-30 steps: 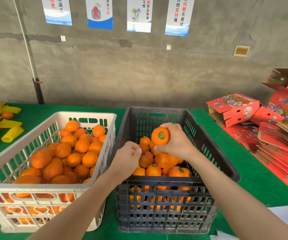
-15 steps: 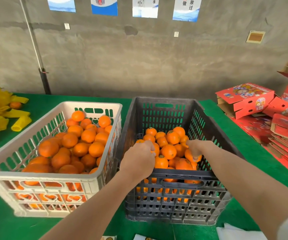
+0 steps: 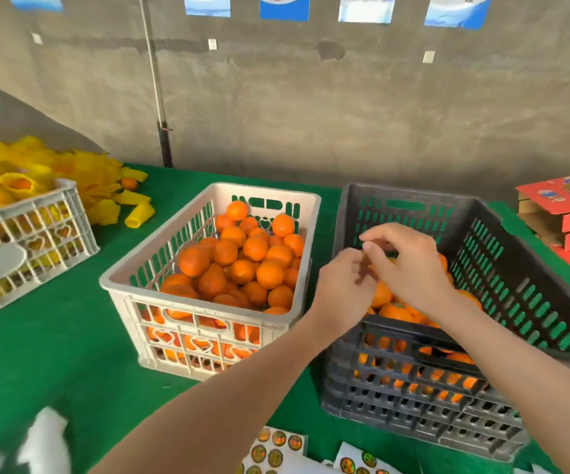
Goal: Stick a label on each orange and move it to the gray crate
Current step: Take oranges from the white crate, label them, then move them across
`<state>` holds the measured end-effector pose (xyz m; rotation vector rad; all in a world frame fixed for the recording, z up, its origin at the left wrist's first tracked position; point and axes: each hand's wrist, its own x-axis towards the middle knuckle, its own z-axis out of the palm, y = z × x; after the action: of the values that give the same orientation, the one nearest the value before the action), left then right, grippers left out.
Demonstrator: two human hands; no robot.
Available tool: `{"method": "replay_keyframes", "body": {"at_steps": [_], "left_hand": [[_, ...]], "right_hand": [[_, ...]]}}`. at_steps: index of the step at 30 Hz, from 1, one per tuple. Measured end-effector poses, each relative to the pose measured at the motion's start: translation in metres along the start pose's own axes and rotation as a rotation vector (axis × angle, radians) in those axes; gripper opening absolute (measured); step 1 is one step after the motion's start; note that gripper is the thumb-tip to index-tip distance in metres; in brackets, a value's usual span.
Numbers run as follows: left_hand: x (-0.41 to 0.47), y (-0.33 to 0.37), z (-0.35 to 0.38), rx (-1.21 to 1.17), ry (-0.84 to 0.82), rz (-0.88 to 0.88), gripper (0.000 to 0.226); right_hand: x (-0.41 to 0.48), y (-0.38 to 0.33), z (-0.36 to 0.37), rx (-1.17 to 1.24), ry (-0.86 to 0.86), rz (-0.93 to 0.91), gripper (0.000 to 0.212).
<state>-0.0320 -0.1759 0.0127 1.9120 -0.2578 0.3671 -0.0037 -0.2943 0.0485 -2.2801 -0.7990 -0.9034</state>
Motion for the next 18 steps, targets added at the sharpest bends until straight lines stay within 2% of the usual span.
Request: {"method": "replay_keyframes", "body": {"at_steps": [1,3,5,8,10,13,18], "left_hand": [[0.000,-0.010,-0.016,-0.063,0.061,-0.051,0.019],[0.005,-0.034,-0.056,-0.020,0.166,-0.119,0.020],[0.013,-0.062,-0.101,0.070,0.208,-0.162,0.021],[0.030,-0.101,-0.158,0.304,0.221,-0.297,0.022],[0.043,-0.125,-0.184,0.440,0.194,-0.387,0.030],[0.064,-0.151,-0.207,0.624,0.109,-0.444,0.035],[0.102,-0.186,-0.223,0.990,-0.178,-0.492,0.060]], "right_hand": [[0.003,-0.011,0.006,0.031,-0.015,-0.005,0.010],[0.008,-0.029,0.022,0.093,-0.096,0.003,0.010],[0.012,-0.044,0.046,0.110,-0.268,-0.008,0.011],[0.013,-0.062,0.091,-0.025,-0.535,0.007,0.017],[0.016,-0.071,0.119,-0.082,-0.600,0.066,0.023],[0.018,-0.075,0.148,-0.090,-0.587,0.140,0.025],[0.006,-0.064,0.169,-0.169,-0.631,0.213,0.021]]}}
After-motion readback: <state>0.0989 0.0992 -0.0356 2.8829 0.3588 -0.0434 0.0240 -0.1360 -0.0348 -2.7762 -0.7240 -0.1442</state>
